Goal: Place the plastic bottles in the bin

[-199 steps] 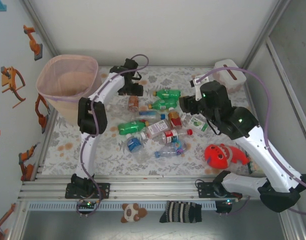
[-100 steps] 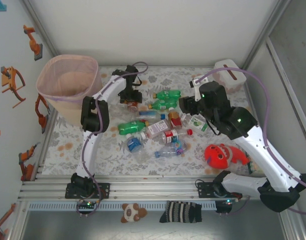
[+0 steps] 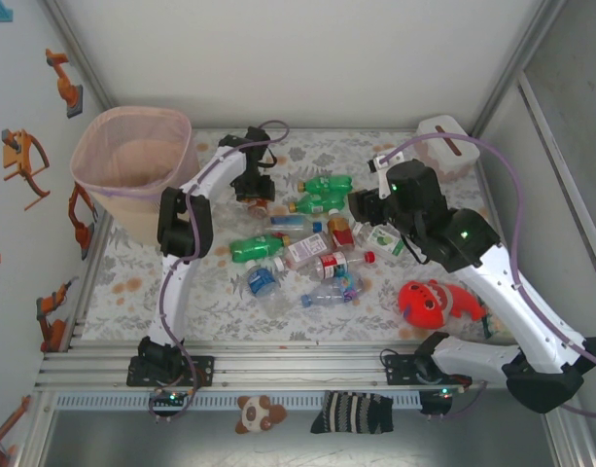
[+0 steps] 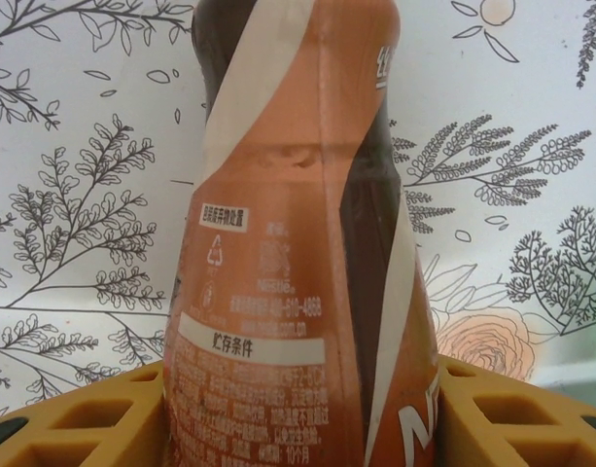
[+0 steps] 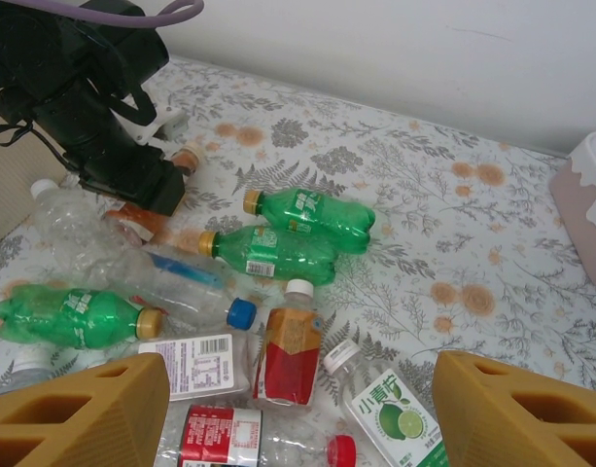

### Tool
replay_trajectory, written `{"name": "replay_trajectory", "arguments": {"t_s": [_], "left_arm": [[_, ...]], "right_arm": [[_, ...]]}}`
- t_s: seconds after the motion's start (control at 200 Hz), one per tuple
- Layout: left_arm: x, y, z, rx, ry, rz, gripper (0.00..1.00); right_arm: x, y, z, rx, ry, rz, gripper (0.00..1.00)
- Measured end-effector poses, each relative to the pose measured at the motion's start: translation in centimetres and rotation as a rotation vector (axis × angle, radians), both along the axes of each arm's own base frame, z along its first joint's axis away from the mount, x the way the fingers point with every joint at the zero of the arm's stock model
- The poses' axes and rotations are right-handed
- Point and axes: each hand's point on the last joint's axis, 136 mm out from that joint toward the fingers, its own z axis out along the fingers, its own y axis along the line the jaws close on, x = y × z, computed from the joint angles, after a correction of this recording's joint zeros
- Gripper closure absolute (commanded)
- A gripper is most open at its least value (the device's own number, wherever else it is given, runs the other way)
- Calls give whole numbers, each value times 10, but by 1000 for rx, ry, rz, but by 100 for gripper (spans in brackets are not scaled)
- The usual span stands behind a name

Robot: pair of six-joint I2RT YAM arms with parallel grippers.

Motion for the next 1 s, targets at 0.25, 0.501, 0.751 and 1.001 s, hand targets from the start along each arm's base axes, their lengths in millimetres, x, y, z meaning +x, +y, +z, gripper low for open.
{"name": "replay_trajectory", "arguments": {"t_s": [0.25,0.501,0.751,1.001], "left_arm": [[7,-5,43,-45,-76,-7,48],[12,-11,151,-155,-282,-32,48],[1,-6,247,-235,-474,-55,48],[-21,18,313,-274,-606,-28,49]], "right_arm": [[-1,-1,-1,-1,1,0,29],[-2,-1,0,1,-2,0,29],[-2,-2,-1,0,-1,0,29],[-2,-1,-1,1,-1,1,29]]}}
